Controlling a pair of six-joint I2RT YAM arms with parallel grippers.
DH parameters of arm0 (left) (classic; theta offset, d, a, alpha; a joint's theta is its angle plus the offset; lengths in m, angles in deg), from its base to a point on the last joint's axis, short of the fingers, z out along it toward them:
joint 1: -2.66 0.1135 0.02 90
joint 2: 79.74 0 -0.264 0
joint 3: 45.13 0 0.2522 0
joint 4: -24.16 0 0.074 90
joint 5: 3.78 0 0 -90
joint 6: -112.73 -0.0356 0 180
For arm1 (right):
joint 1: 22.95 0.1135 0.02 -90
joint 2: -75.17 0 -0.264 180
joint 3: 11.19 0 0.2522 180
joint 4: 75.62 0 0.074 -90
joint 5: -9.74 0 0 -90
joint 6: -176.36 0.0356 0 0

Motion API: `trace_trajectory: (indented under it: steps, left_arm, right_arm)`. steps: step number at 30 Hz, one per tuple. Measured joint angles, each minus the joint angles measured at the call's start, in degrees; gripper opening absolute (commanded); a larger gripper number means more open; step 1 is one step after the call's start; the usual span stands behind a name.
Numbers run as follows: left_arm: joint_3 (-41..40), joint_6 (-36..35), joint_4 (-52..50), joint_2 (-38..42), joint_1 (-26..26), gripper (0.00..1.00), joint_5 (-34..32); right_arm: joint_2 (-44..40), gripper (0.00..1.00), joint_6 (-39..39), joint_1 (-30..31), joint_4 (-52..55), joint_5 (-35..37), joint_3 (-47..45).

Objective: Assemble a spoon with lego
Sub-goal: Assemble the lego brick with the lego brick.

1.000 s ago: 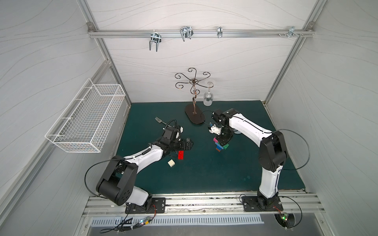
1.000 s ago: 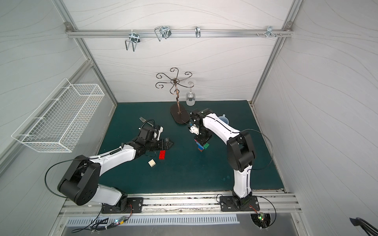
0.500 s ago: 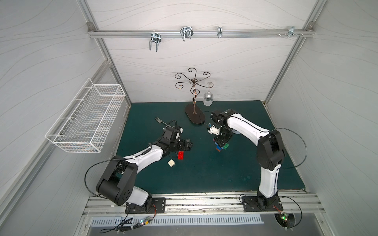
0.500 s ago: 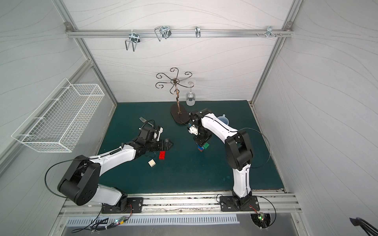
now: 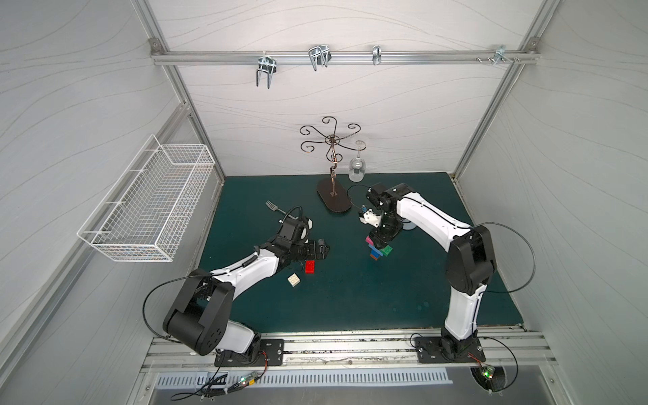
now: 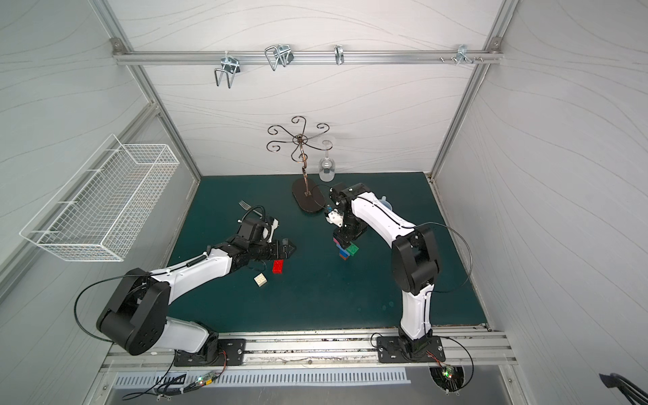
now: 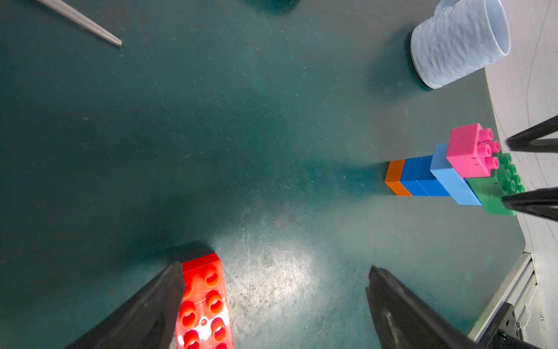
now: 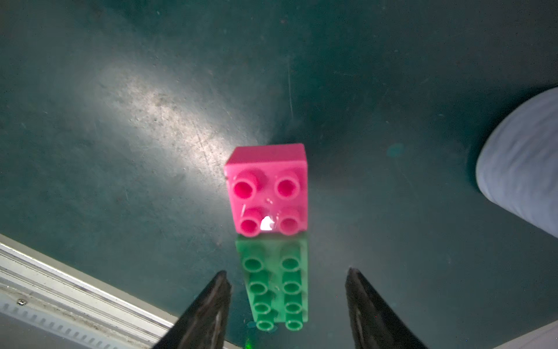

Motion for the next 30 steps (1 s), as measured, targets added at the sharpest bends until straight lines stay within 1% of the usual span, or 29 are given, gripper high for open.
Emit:
trace_trajectory:
  steps: [9,13,19,30]
  left_arm:
    - [0.0,0.0,0.0,0.0,0.0,0.99,-0.1]
    - [0.0,-0.1,-0.1,0.0,0.0,0.99,-0.2]
    - [0.0,-0.2,-0.2,0.0,0.0,0.99,-0.3]
    - [0.0,-0.2,-0.7,0.0,0.0,0.99,-0.3]
  right_arm:
    - [-1.6,0.65,0.8,-2.4,-0.5,-0.2,2.6]
    - [-1.4,0.65,1.0,-2.4,-0.6,0.0,2.5]
    - [0.4,0.65,1.1,-2.0,-1.6,0.0,-0.2]
    - [0.5,0.65,1.5,-1.0,-2.0,0.7,-0.3]
